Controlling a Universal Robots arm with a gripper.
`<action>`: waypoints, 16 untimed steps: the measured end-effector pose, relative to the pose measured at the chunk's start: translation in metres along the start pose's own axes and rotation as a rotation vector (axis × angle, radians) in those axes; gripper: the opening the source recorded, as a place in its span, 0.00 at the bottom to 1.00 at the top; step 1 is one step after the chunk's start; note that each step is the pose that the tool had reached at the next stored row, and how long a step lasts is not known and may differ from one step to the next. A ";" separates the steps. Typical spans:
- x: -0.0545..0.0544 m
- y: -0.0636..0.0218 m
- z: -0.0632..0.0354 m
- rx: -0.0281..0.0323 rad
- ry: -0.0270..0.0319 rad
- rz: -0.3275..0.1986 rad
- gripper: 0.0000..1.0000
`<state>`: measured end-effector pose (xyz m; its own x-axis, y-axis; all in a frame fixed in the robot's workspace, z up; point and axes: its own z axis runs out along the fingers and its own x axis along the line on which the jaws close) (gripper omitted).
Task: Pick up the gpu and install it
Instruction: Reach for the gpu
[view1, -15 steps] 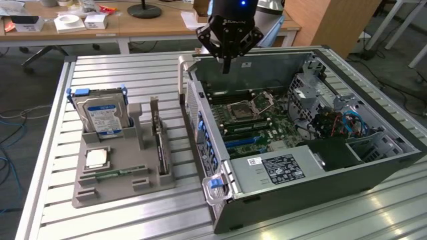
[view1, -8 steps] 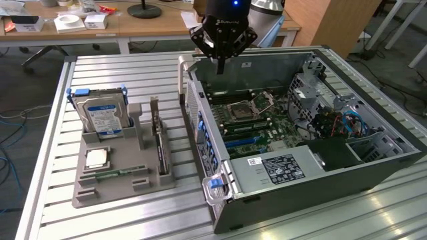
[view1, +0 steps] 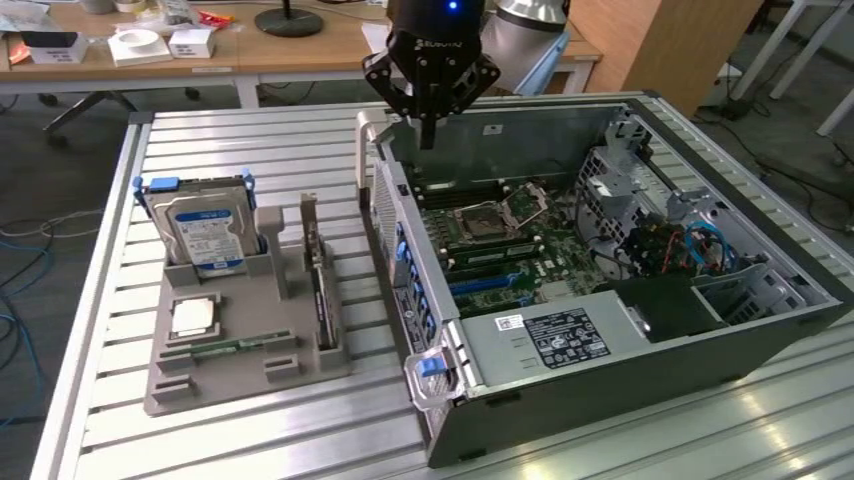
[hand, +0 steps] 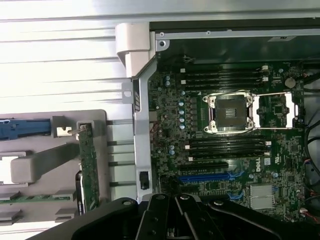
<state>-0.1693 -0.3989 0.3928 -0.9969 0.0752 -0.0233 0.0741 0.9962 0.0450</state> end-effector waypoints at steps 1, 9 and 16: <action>0.002 -0.0001 0.0000 -0.0001 0.0000 0.000 0.10; 0.015 -0.0011 -0.0003 -0.0001 -0.0001 0.000 0.10; 0.025 -0.0019 -0.0006 -0.0001 0.0000 0.000 0.10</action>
<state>-0.1947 -0.3989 0.3927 -0.9969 0.0753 -0.0233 0.0742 0.9962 0.0451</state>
